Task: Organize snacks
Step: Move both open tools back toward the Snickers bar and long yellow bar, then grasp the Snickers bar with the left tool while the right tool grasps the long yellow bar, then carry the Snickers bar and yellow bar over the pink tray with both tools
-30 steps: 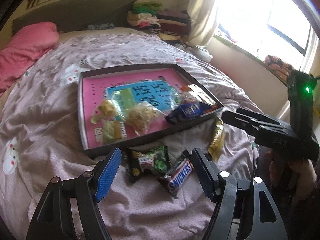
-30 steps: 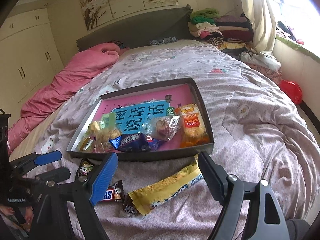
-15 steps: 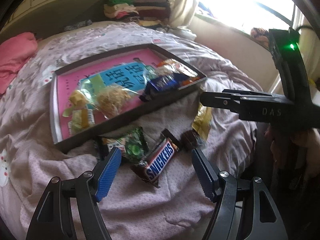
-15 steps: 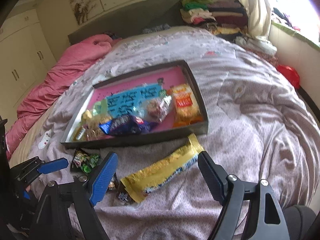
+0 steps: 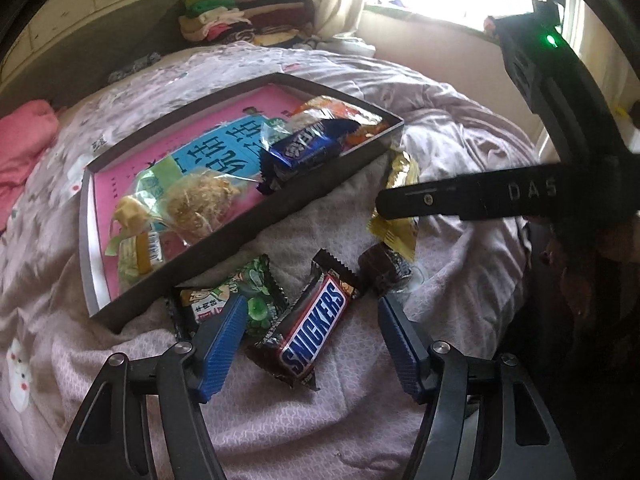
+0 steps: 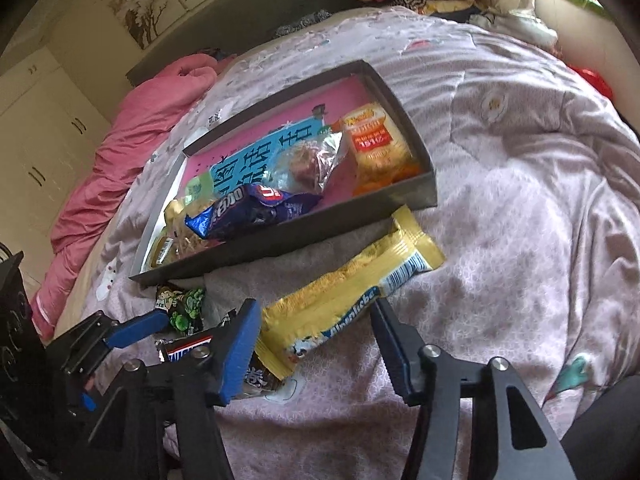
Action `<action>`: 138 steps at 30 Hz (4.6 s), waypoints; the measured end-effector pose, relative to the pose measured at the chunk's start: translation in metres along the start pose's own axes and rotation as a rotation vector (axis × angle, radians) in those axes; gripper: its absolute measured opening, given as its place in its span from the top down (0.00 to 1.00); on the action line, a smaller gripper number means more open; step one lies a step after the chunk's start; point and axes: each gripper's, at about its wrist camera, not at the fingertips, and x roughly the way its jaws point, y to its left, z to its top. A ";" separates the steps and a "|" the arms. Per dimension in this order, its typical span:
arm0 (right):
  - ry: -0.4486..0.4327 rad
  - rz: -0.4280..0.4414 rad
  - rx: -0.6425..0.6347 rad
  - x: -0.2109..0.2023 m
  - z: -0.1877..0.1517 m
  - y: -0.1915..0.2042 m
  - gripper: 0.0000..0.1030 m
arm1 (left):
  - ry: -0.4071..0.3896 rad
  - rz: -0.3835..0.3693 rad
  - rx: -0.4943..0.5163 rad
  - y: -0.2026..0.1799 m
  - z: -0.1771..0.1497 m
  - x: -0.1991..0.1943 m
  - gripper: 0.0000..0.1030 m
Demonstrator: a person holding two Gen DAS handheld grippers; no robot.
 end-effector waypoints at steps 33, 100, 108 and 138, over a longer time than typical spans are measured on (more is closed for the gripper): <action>-0.153 0.125 0.021 -0.016 0.022 -0.007 0.83 | 0.035 -0.165 -0.193 0.021 -0.006 0.011 0.71; -0.415 -0.079 -0.304 -0.023 0.070 0.023 0.83 | -0.221 0.151 -0.509 0.100 0.032 -0.025 0.71; -0.379 -0.090 -0.335 -0.007 0.068 0.026 0.83 | -0.217 0.156 -0.515 0.108 0.036 -0.018 0.71; -0.281 -0.088 -0.319 0.020 0.065 0.019 0.82 | -0.174 0.138 -0.564 0.124 0.038 0.009 0.71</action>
